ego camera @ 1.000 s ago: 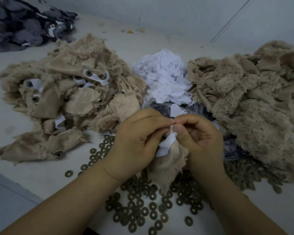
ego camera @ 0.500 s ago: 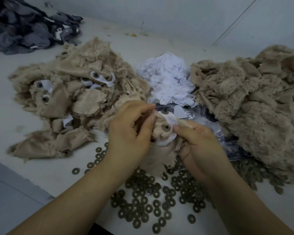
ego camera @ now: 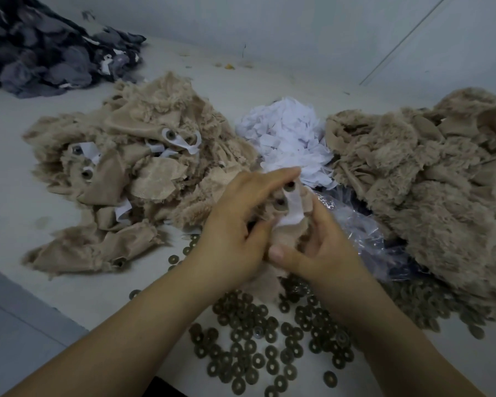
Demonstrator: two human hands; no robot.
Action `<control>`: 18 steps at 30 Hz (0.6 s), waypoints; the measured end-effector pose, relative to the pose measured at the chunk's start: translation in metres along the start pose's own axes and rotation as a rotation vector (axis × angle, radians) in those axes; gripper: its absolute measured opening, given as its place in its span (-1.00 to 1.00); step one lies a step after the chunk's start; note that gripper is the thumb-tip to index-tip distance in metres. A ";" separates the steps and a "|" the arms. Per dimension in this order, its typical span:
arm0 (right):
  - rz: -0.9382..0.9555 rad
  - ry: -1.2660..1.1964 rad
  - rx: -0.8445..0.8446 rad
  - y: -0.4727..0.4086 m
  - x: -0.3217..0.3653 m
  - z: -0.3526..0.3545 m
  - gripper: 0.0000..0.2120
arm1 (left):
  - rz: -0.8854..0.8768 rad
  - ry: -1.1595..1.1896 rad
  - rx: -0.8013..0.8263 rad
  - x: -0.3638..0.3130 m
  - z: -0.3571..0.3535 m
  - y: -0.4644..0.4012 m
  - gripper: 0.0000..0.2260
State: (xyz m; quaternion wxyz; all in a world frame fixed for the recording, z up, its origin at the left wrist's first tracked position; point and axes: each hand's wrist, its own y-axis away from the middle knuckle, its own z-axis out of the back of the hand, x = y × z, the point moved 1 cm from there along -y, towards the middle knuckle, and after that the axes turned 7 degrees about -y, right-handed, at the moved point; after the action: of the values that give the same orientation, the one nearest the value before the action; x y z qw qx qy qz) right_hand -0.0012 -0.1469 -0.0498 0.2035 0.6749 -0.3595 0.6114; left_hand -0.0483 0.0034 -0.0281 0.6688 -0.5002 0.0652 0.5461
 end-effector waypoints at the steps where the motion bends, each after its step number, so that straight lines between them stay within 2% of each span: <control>1: 0.014 -0.005 0.044 0.000 -0.002 -0.004 -0.29 | -0.029 0.006 0.006 -0.001 0.000 0.000 -0.46; 3: -0.021 0.025 -0.001 0.000 -0.007 -0.012 -0.32 | -0.074 -0.023 -0.026 0.000 0.005 -0.002 -0.49; 7: -0.154 0.127 -0.165 -0.001 -0.010 -0.014 -0.44 | -0.265 -0.294 -0.158 0.012 0.031 -0.019 -0.70; 11: -0.155 0.200 -0.188 -0.004 -0.010 -0.016 -0.58 | -0.379 -0.430 -0.253 0.028 0.056 -0.043 -0.53; 13: -0.150 0.227 -0.198 -0.006 -0.012 -0.018 -0.63 | -0.483 -0.570 -0.248 0.045 0.061 -0.055 -0.69; 14: -0.150 0.240 -0.201 -0.006 -0.012 -0.019 -0.65 | -0.531 -0.662 -0.205 0.056 0.063 -0.062 -0.79; 15: -0.154 0.255 -0.202 -0.008 -0.012 -0.020 -0.66 | -0.547 -0.748 -0.126 0.067 0.064 -0.068 -0.80; 18: -0.158 0.356 -0.189 -0.011 -0.011 -0.023 -0.68 | -0.388 -0.985 0.389 0.109 0.055 -0.071 -0.69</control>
State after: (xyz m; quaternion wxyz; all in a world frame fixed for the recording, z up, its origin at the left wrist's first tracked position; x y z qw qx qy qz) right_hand -0.0090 -0.1208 -0.0544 0.3735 0.5603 -0.3194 0.6667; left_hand 0.0258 0.1236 -0.0279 0.7884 -0.0566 -0.2482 0.5601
